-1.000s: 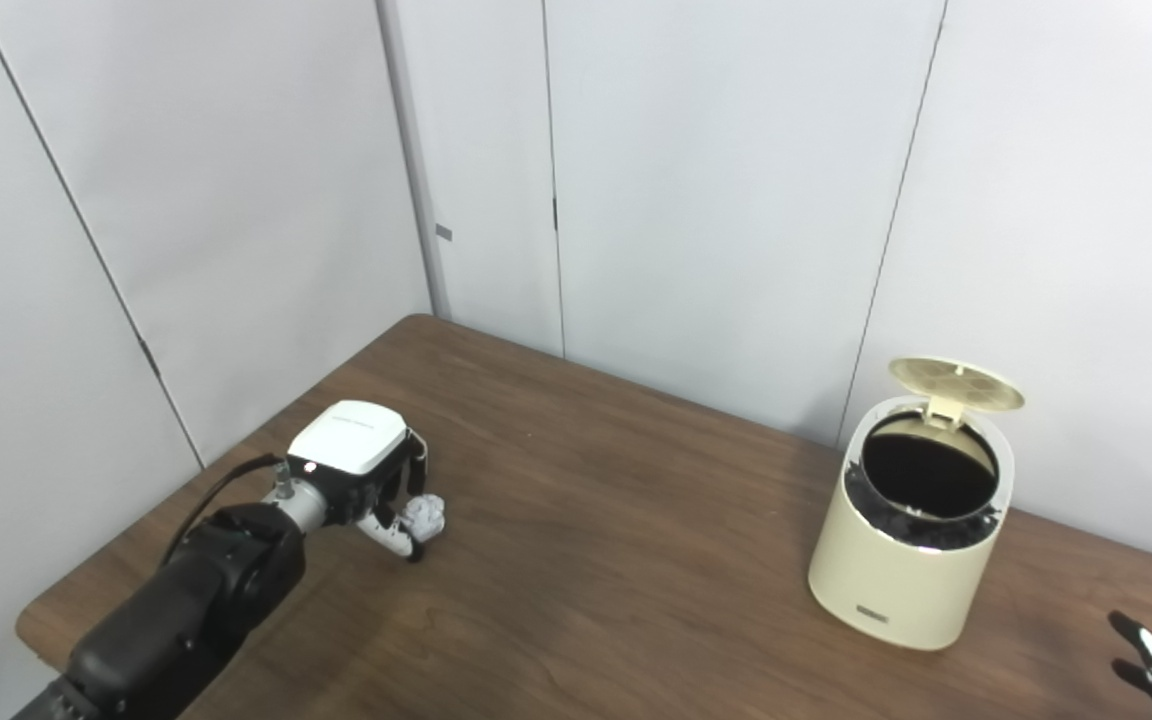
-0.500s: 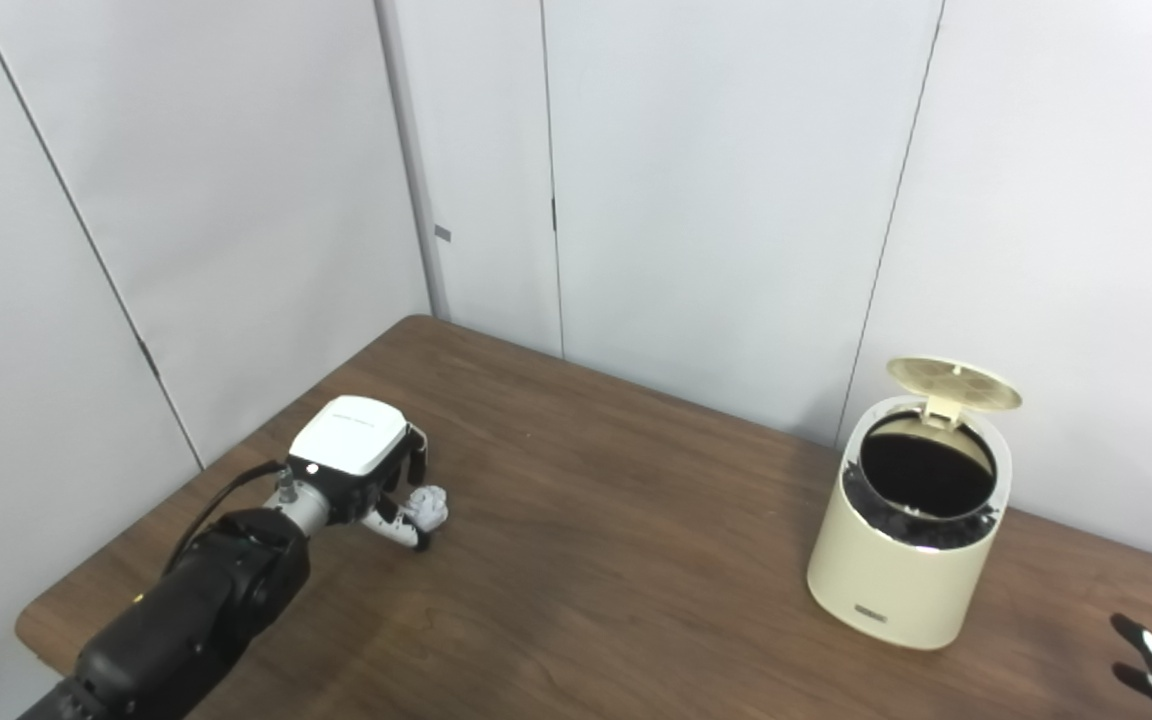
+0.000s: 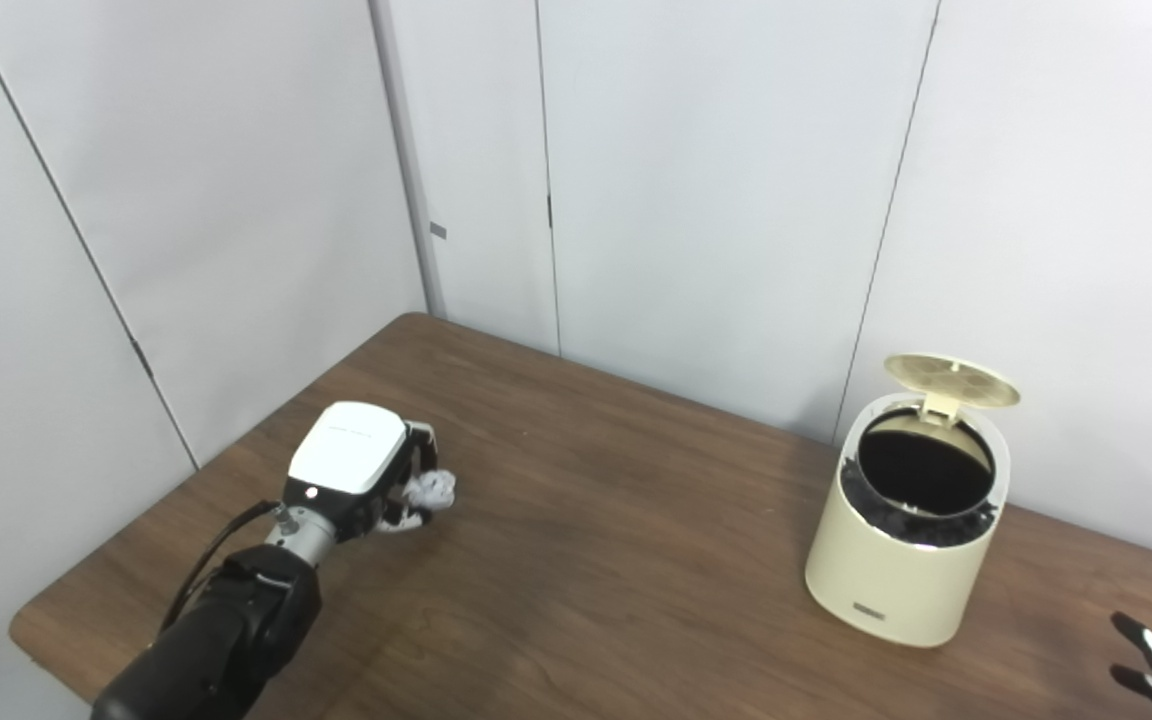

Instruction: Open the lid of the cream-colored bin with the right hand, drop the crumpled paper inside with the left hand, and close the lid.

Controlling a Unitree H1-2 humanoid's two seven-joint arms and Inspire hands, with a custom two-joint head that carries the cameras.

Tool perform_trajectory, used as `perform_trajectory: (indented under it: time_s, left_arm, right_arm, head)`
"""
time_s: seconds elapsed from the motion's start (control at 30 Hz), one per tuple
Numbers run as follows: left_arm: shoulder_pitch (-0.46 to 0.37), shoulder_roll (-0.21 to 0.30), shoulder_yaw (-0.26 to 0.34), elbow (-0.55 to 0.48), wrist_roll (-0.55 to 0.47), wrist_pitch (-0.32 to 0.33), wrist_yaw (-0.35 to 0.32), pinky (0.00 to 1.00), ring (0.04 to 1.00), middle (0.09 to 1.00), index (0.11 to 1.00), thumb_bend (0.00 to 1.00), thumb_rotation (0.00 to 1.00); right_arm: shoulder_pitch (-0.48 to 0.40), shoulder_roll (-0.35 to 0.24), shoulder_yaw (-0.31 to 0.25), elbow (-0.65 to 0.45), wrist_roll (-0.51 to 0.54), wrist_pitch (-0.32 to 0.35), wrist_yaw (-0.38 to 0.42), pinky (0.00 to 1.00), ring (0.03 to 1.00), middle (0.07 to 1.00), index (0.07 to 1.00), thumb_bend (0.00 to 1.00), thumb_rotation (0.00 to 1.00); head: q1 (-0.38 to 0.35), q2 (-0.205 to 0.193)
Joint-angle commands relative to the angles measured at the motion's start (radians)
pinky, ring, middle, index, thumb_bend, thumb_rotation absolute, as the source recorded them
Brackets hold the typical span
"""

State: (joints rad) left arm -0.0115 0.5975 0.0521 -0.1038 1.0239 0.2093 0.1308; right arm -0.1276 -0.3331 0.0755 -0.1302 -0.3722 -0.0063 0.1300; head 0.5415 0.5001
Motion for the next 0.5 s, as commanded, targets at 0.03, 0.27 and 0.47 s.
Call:
perform_trajectory:
  time_s: [0.03,0.27,0.47]
  left_arm:
    - [-0.018,0.016,0.028,-0.069,0.011,-0.021,0.078,0.27,0.348,0.423,0.515,0.52,0.0]
    - [-0.025,-0.005,0.04,-0.136,-0.008,-0.033,0.058,0.27,0.341,0.42,0.517,0.52,0.0]
    - [-0.041,-0.026,0.036,-0.179,-0.02,-0.052,0.049,0.24,0.325,0.415,0.515,0.52,0.0]
  right_arm:
    - [-0.037,-0.009,-0.012,-0.021,0.002,-0.035,-0.017,0.64,0.867,0.963,0.935,0.67,0.5]
    - [-0.037,-0.003,-0.01,-0.018,0.004,-0.035,-0.018,0.62,0.869,0.959,0.929,0.69,0.49]
    - [-0.038,0.003,-0.005,-0.011,-0.007,-0.044,-0.025,0.63,0.871,0.957,0.926,0.67,0.46]
  head:
    - [-0.001,0.001]
    - [-0.023,0.003]
    - [-0.069,0.004]
